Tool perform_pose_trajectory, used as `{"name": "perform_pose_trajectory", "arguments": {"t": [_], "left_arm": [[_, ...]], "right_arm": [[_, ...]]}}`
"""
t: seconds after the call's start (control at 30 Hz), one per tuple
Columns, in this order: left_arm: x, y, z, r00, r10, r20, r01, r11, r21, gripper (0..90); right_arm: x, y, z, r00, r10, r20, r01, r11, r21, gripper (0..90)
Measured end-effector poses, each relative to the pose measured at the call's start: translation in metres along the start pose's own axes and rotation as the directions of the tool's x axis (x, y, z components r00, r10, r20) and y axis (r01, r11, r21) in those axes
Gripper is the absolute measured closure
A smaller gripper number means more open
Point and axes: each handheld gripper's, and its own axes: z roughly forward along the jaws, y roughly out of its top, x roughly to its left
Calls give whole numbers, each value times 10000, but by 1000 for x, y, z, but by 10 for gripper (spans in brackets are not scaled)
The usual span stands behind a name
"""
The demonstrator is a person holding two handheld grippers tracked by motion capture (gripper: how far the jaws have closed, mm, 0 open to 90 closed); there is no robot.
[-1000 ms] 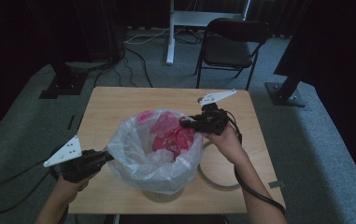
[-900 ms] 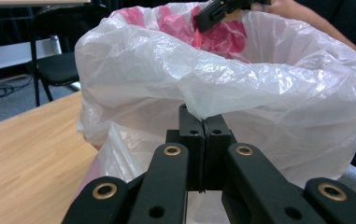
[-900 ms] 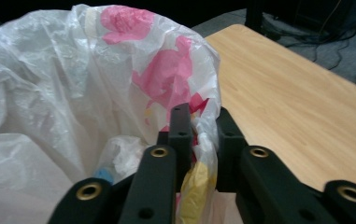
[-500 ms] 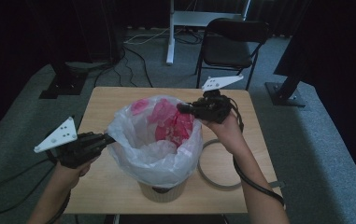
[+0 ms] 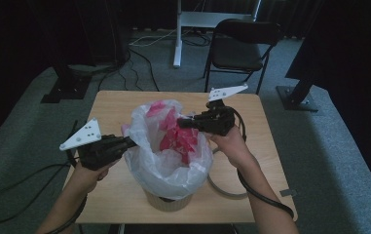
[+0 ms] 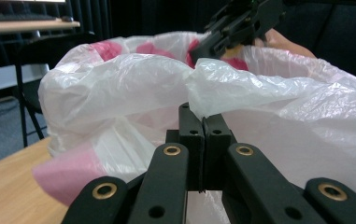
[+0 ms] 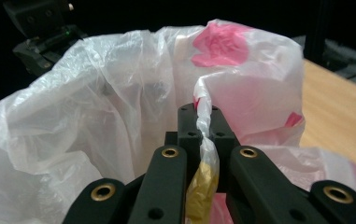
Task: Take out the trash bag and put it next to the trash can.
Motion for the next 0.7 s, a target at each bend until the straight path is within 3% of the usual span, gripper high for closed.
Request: {"name": "perform_pose_trajectory", "arguments": {"t": [0.13, 0.23, 0.33, 0.37, 0.47, 0.53, 0.7], "left_arm": [[0, 1, 8, 10000, -66, 7, 66, 9998, 181, 891], [-1, 2, 13, 10000, -60, 44, 59, 9997, 256, 891], [-2, 3, 16, 9999, -99, 22, 98, 9994, 337, 891], [-3, 3, 18, 9999, -129, 21, 128, 9993, 351, 891], [-5, 7, 22, 9998, -205, 85, 202, 9992, 334, 891], [-7, 10, 25, 9996, -212, 161, 206, 9993, 316, 891], [-14, 21, 34, 9999, -35, 145, 30, 9995, 324, 892]], "right_arm": [[-4, -7, 5, 9980, 281, -572, -282, 9996, -15, 852], [-5, -8, 7, 9873, 495, -1513, -492, 9988, 54, 552], [-3, -8, 10, 9720, 639, -2263, -574, 9977, 348, 349], [-2, -7, 12, 9664, 649, -2488, -527, 9971, 553, 325], [6, -4, 19, 9627, 459, -2665, -214, 9953, 941, 214], [13, -1, 25, 9661, 177, -2577, 150, 9921, 1245, 162], [24, 6, 36, 9715, -203, -2361, 607, 9844, 1652, 130]]}}
